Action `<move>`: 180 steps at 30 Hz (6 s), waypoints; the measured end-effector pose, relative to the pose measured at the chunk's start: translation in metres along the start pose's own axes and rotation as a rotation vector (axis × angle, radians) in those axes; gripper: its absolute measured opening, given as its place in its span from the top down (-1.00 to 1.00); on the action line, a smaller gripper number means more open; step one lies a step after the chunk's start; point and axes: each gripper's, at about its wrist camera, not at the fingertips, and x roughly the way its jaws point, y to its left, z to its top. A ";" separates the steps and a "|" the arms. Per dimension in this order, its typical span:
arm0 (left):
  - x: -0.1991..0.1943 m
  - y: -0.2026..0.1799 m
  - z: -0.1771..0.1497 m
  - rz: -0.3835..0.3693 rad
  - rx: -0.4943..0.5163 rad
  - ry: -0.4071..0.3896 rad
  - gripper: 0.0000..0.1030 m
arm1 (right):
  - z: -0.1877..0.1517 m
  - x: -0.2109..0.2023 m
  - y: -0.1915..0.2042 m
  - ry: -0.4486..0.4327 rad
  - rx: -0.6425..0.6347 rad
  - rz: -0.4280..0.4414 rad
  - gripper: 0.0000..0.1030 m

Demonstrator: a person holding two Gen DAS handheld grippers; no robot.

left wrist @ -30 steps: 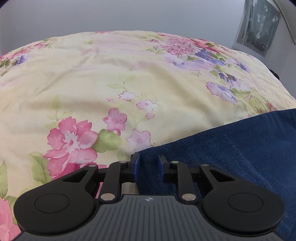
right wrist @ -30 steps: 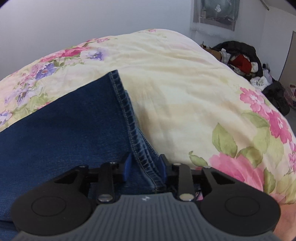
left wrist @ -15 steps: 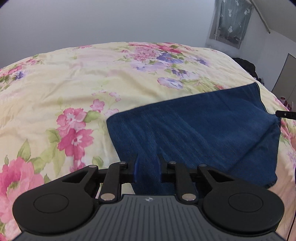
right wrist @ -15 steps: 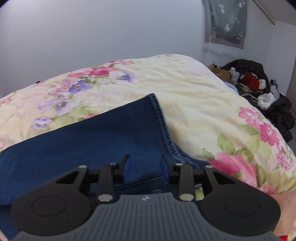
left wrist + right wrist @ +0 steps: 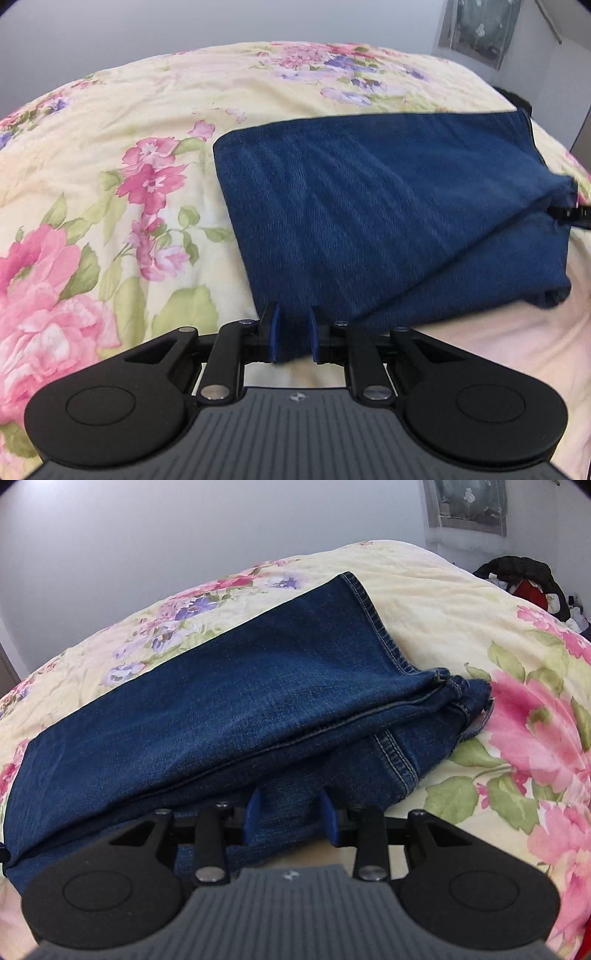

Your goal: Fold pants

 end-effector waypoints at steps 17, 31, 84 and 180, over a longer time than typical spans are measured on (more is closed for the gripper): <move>0.018 0.090 0.017 -0.295 -0.586 -0.117 -0.13 | 0.002 -0.001 -0.130 -0.104 0.762 0.247 -0.59; 0.067 0.110 0.013 -0.465 -0.735 -0.140 0.57 | 0.019 0.043 -0.149 -0.115 0.775 0.279 0.18; -0.123 0.250 -0.120 -0.070 -0.489 0.014 0.18 | -0.114 -0.087 0.085 0.068 0.380 0.111 0.21; -0.168 0.181 0.013 -0.109 -0.440 -0.260 0.81 | -0.115 -0.082 0.267 0.163 -0.154 0.357 1.00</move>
